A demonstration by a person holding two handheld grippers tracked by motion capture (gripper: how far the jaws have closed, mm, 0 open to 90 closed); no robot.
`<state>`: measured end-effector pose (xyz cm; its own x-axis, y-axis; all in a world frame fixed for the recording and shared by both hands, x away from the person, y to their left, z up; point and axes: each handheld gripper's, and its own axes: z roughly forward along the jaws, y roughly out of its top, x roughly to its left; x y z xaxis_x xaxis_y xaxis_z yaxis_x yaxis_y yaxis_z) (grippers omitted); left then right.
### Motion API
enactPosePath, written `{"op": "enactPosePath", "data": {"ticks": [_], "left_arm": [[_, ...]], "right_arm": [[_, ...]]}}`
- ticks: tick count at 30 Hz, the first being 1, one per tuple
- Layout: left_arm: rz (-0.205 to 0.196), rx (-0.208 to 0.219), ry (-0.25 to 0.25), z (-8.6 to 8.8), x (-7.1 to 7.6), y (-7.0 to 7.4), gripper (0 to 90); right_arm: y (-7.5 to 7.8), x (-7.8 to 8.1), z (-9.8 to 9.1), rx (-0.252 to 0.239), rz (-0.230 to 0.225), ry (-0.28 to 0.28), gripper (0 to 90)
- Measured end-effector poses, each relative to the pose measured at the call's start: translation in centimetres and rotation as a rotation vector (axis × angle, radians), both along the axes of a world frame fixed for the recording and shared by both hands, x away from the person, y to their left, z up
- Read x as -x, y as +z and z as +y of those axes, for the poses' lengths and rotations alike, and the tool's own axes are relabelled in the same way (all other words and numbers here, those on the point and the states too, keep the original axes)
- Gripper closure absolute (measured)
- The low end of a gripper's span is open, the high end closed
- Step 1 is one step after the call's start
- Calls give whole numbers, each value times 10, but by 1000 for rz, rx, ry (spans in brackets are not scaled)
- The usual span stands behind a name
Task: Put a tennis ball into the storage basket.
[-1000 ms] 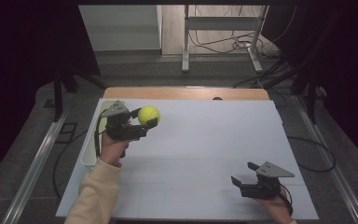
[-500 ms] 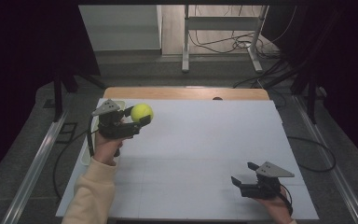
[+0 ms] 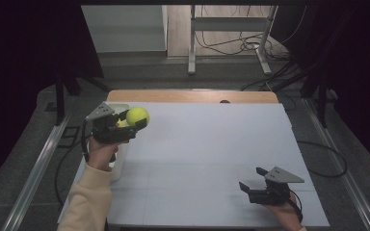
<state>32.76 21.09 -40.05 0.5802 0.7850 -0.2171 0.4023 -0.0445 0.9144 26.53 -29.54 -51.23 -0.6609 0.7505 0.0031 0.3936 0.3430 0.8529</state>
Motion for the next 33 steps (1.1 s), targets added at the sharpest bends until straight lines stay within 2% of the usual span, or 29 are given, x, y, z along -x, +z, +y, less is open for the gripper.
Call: {"op": "enactPosePath", "data": {"ticks": [20, 33], "left_arm": [[11, 1, 60, 26, 5, -3, 258], [35, -14, 126, 50, 5, -10, 259]], "right_arm": [[0, 0, 0, 2, 0, 0, 136], [-1, 0, 0, 4, 2, 0, 135]]}}
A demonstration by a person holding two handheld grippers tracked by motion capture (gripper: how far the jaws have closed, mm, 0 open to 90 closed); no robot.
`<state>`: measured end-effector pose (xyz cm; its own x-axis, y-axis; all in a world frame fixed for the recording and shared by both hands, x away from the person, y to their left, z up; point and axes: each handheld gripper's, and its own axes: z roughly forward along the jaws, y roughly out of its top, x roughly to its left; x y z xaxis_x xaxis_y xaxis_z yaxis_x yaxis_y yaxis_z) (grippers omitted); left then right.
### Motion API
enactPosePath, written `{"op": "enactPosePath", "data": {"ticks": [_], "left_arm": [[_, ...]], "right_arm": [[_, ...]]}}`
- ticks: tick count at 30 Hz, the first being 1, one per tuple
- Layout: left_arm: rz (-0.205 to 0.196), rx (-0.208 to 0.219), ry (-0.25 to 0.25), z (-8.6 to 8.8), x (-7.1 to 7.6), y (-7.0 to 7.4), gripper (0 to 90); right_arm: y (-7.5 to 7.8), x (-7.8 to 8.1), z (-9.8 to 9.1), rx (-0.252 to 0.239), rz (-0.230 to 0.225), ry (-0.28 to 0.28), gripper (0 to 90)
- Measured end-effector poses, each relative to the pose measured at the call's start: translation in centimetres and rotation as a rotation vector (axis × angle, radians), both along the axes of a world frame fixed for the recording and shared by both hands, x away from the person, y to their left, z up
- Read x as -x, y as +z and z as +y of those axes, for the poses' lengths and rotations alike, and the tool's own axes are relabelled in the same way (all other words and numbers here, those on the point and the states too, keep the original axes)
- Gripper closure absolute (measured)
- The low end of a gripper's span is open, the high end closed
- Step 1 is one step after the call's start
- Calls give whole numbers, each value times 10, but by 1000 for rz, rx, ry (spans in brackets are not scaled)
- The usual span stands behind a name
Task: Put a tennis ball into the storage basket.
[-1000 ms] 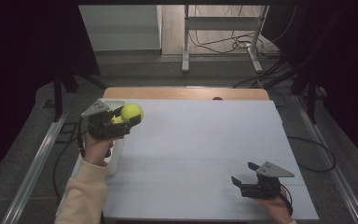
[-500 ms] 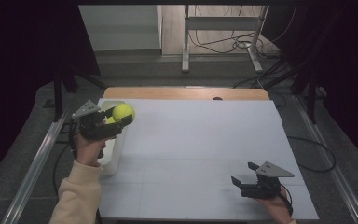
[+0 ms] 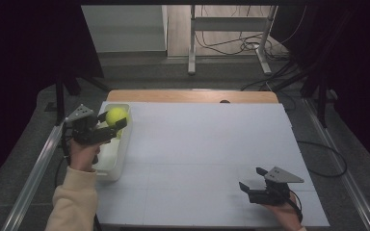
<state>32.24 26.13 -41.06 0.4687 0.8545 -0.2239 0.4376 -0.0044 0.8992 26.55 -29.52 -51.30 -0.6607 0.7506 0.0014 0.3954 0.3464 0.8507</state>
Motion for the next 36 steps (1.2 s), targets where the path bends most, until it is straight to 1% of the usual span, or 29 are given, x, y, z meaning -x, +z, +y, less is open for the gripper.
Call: {"op": "enactPosePath", "data": {"ticks": [3, 10, 25, 36], "left_arm": [[9, 2, 13, 6, 0, -2, 258], [40, -19, 47, 16, -2, -10, 259], [76, -53, 74, 25, -3, -17, 258], [126, -107, 87, 27, -6, -27, 258]], "right_arm": [[0, 0, 0, 2, -1, 0, 136], [0, 0, 0, 3, -1, -1, 135], [0, -1, 0, 4, 0, -2, 136], [0, -1, 0, 5, 1, -2, 135]]}}
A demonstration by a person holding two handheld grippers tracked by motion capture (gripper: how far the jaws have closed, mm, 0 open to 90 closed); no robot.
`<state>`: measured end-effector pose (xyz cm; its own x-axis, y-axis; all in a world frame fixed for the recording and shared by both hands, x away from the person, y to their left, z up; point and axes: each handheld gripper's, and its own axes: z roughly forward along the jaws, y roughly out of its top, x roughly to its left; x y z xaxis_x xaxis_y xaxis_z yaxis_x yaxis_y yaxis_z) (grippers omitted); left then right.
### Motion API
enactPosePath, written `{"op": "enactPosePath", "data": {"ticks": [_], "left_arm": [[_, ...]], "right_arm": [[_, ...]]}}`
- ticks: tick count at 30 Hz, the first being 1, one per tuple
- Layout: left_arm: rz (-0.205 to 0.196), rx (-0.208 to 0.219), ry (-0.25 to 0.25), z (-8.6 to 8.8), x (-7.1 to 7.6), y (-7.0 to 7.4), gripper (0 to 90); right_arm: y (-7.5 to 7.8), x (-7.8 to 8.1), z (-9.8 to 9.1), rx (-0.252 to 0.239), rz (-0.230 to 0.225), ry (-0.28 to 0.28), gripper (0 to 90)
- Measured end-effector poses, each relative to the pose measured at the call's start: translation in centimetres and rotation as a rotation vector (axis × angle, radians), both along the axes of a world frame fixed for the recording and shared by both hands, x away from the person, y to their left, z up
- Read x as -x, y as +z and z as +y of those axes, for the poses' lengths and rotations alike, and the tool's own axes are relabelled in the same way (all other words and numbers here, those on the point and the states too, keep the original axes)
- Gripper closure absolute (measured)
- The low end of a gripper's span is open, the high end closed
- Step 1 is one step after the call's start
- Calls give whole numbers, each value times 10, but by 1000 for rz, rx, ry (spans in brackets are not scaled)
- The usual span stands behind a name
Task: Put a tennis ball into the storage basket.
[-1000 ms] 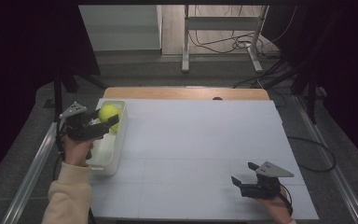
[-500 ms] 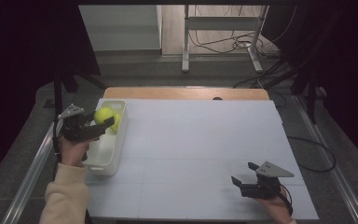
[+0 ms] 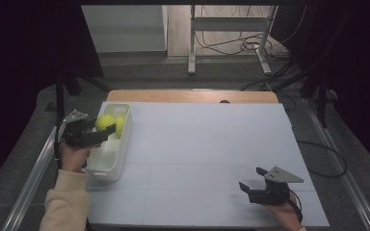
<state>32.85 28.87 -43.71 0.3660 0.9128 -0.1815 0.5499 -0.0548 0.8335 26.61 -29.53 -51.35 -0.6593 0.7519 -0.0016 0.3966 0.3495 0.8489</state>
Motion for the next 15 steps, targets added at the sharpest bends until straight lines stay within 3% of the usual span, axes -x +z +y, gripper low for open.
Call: {"op": "enactPosePath", "data": {"ticks": [5, 10, 15], "left_arm": [[26, -18, 4, -1, -1, -2, 258], [43, -67, 13, -2, -3, -4, 258], [63, -80, 14, -3, -4, -6, 258]], "right_arm": [[0, 0, 0, 0, 0, 0, 136], [0, 0, 0, 2, 1, -1, 136], [0, 0, 0, 2, 6, -2, 136]]}}
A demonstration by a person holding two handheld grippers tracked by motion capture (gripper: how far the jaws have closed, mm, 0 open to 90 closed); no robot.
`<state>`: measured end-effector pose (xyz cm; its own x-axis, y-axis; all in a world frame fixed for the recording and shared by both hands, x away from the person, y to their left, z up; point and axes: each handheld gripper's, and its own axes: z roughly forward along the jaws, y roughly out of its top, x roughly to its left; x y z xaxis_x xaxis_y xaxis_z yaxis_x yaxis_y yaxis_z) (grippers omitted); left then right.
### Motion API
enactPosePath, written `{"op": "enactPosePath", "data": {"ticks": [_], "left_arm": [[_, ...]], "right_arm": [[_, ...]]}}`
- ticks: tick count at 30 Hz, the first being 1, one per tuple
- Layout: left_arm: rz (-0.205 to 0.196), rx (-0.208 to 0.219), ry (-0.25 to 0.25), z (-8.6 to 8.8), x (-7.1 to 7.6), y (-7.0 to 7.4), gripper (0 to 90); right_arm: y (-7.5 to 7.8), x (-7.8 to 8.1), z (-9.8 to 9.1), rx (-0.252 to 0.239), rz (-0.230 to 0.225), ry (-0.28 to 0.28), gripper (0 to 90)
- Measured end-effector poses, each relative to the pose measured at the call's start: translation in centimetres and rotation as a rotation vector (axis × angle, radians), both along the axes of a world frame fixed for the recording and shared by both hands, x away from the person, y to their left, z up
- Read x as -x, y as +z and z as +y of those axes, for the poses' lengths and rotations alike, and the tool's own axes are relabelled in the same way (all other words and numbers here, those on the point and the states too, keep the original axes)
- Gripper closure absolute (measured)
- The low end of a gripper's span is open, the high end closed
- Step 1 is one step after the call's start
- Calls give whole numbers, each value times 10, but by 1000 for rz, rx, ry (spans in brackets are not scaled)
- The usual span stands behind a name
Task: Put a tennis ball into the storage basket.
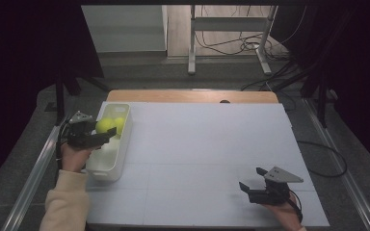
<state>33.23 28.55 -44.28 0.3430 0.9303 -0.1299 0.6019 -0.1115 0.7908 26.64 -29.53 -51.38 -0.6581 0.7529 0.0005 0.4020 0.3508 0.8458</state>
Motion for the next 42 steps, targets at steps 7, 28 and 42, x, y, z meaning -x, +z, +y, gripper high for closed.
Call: {"op": "enactPosePath", "data": {"ticks": [7, 28, 42], "left_arm": [[57, -37, -2, -1, -4, -5, 258], [97, -58, -17, -2, -6, -8, 256], [-11, 45, -81, -8, 2, 7, 112]], "right_arm": [[0, 0, 0, -2, -5, 0, 136], [0, 0, 0, -1, -4, 1, 135], [0, 1, -1, -8, -5, 0, 135]]}}
